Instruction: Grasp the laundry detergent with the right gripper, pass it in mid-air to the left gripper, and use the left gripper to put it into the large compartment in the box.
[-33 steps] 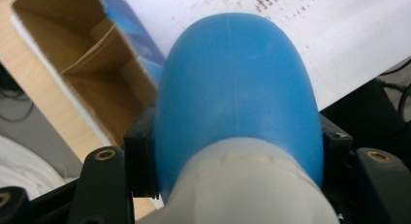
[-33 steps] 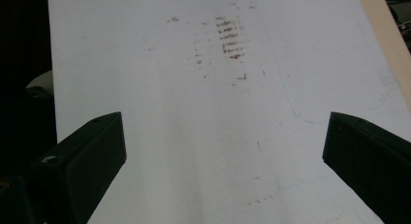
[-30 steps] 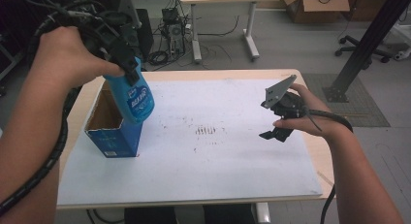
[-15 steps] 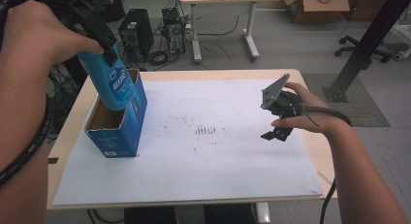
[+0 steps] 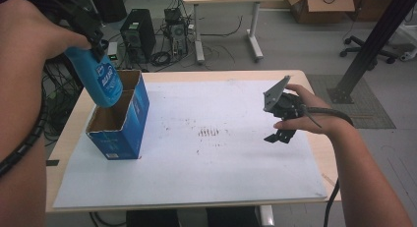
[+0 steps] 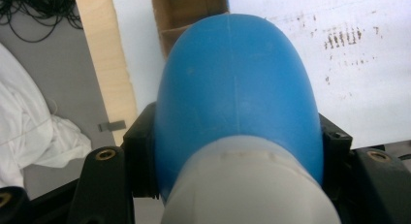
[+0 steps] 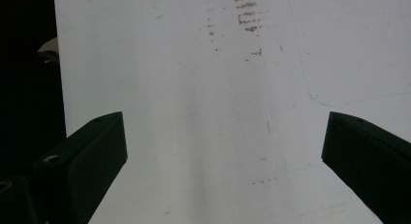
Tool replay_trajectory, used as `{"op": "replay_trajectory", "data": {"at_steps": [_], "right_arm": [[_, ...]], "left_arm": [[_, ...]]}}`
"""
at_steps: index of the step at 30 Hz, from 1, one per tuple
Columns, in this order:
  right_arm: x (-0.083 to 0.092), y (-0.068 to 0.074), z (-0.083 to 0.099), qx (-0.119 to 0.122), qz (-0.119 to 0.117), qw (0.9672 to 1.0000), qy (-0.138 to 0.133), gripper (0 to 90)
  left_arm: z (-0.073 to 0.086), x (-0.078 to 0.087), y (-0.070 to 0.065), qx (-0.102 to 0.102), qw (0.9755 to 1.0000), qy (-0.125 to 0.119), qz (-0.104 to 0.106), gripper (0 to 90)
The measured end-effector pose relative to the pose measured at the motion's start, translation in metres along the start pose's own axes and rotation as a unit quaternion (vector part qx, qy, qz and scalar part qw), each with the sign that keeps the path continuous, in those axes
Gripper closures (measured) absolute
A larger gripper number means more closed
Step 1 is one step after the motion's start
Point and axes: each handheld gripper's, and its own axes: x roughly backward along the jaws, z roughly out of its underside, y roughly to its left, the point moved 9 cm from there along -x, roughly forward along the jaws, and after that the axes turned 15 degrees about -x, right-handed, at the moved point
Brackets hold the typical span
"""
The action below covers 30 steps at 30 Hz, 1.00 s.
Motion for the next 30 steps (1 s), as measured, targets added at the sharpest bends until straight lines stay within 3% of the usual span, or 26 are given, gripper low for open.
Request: {"op": "replay_trajectory", "data": {"at_steps": [16, 30], "right_arm": [[-0.001, 0.003, -0.004, 0.006, -0.004, 1.0, -0.005, 2.7], [-0.004, 0.009, -0.008, 0.012, -0.01, 0.9998, -0.011, 2.7]], "left_arm": [[0.006, -0.032, 0.015, 0.012, 0.9999, 0.008, 0.002, 37.7], [0.011, -0.069, 0.019, 0.015, 0.9997, 0.021, 0.0, 37.7]]}}
